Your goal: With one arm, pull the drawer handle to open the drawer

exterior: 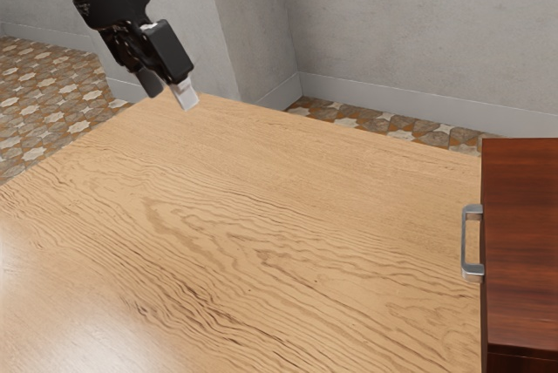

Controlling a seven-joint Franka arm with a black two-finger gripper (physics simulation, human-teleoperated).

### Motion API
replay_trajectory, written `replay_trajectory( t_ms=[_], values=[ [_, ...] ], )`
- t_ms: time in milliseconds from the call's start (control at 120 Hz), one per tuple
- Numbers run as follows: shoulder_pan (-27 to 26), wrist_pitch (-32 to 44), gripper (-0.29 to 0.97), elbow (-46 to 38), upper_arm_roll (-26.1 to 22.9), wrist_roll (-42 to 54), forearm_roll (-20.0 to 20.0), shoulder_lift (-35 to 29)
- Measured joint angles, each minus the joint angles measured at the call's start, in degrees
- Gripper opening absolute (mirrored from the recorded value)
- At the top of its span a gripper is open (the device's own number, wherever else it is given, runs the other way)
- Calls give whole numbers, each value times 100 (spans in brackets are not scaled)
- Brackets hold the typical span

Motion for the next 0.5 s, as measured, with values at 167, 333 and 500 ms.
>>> replay_trajectory(
  t_ms=[167, 333, 500],
  values=[
    [448, -206, 66, 5, -20, -203, 32, 17],
    [679, -404, 66, 0, -43, -1166, -116, 66],
    [289, 140, 66, -352, -38, -2113, -568, 905]
  ],
)
